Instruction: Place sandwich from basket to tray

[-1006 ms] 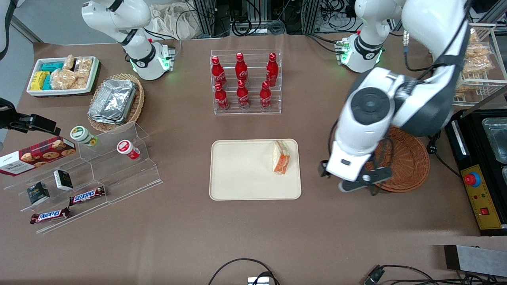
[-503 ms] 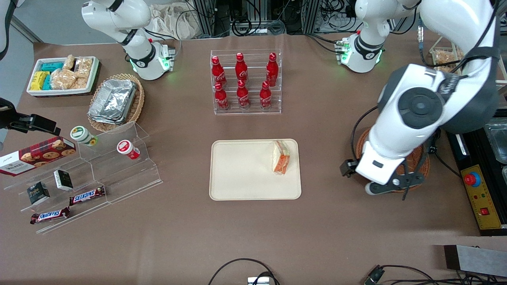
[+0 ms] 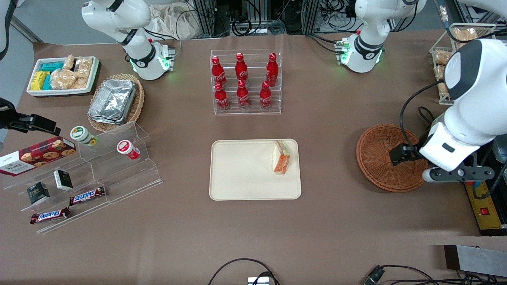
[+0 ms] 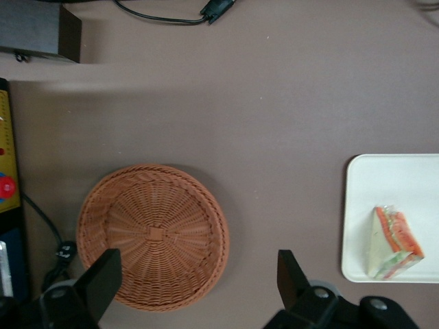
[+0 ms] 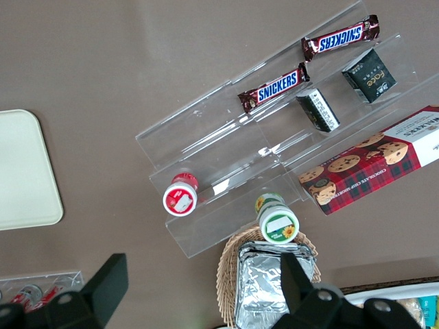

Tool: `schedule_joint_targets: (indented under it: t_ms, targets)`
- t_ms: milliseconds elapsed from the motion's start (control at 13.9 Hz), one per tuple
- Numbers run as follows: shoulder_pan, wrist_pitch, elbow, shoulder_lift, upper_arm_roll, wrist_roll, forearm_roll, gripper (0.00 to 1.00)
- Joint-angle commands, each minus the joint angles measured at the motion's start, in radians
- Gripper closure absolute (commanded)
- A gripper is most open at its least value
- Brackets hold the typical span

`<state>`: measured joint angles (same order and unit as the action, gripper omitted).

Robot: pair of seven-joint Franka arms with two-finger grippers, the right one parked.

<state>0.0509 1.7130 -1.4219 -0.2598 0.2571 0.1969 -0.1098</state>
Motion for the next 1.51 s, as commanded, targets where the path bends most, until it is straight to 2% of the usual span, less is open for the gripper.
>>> schedule_joint_targets:
  t_ms: [0, 215, 503, 718, 1077, 1436]
  targets:
    - [-0.049, 0.109, -0.182, 0.138, -0.08, -0.04, 0.053, 0.0]
    - [-0.062, 0.126, -0.241, 0.218, -0.108, -0.042, 0.05, 0.0]
    - [-0.06, -0.015, -0.235, 0.304, -0.165, -0.209, 0.056, 0.0]
    - [-0.062, -0.093, -0.224, 0.347, -0.167, -0.212, 0.056, 0.0]
    - [-0.057, -0.243, -0.118, 0.343, -0.165, -0.214, 0.084, 0.0]
    - [-0.051, -0.25, -0.117, 0.344, -0.165, -0.215, 0.084, 0.0]
